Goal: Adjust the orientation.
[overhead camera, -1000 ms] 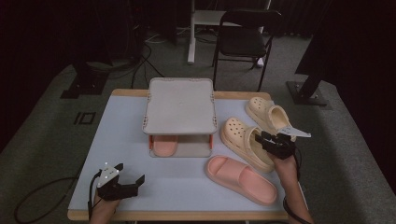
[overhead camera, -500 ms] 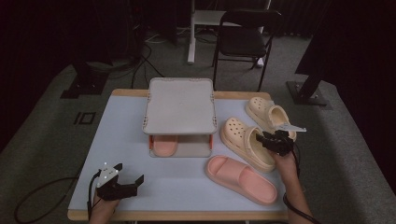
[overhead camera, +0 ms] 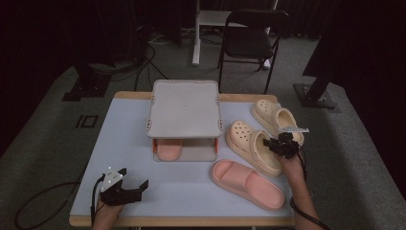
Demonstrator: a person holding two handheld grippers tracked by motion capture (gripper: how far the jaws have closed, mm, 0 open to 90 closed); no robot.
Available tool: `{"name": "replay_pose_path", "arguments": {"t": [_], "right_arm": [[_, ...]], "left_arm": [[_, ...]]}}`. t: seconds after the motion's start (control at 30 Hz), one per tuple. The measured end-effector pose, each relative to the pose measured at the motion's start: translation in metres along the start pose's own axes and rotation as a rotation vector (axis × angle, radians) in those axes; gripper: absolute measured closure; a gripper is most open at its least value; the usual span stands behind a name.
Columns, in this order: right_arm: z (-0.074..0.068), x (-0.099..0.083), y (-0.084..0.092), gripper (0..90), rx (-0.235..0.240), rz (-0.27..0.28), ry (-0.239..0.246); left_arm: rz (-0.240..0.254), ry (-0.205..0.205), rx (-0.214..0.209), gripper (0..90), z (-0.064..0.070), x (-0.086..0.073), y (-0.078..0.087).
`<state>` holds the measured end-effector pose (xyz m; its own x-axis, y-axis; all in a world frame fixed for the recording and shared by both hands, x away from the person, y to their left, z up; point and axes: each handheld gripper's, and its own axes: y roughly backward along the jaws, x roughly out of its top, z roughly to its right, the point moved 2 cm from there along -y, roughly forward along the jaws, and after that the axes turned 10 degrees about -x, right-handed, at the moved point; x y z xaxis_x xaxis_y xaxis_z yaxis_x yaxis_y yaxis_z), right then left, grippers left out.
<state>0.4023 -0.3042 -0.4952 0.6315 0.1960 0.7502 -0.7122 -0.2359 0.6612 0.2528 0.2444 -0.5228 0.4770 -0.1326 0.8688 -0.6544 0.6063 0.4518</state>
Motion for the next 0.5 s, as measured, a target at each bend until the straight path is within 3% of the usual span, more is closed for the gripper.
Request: {"name": "replay_pose_path", "arguments": {"t": [0.07, 0.1, 0.13, 0.5], "right_arm": [[-0.001, 0.000, 0.001, 77.8, 0.007, -0.002, 0.006], [-0.003, 0.000, 0.001, 78.3, 0.058, -0.006, -0.008], [-0.004, 0.001, 0.001, 78.3, 0.064, -0.002, -0.017], [0.001, 0.010, 0.016, 78.3, 0.046, 0.051, -0.079]], "left_arm": [[0.000, 0.000, 0.000, 0.0, 0.000, 0.000, 0.000], [0.001, 0.000, 0.000, 0.0, 0.000, 0.000, 0.000], [-0.001, -0.002, 0.003, 0.0, 0.000, 0.000, 0.000], [0.007, 0.000, 0.001, 0.0, -0.001, 0.001, 0.002]]}}
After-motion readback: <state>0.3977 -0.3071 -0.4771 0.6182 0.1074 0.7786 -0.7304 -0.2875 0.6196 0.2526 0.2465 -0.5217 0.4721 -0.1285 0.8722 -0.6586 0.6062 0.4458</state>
